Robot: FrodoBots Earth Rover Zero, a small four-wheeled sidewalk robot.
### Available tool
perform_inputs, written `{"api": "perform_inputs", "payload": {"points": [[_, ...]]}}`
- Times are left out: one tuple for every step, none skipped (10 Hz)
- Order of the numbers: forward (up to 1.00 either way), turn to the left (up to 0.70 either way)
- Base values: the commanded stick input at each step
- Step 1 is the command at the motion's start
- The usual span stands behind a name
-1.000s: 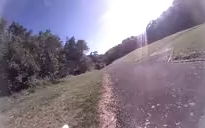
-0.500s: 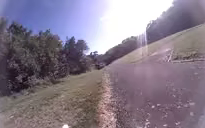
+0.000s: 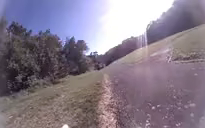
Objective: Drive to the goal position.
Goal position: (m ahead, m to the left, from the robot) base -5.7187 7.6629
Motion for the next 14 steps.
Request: {"api": "perform_inputs", "payload": {"points": [[0.17, 0.00], [0.24, 0.00], [0.17, 0.00], [0.08, 0.00], [-0.36, 0.00], [-0.77, 0.00], [-0.99, 0.00], [-0.99, 0.00], [-1.00, 0.00], [-1.00, 0.00], [-1.00, 0.00], [-1.00, 0.00], [-1.00, 0.00], [-1.00, 0.31]]}}
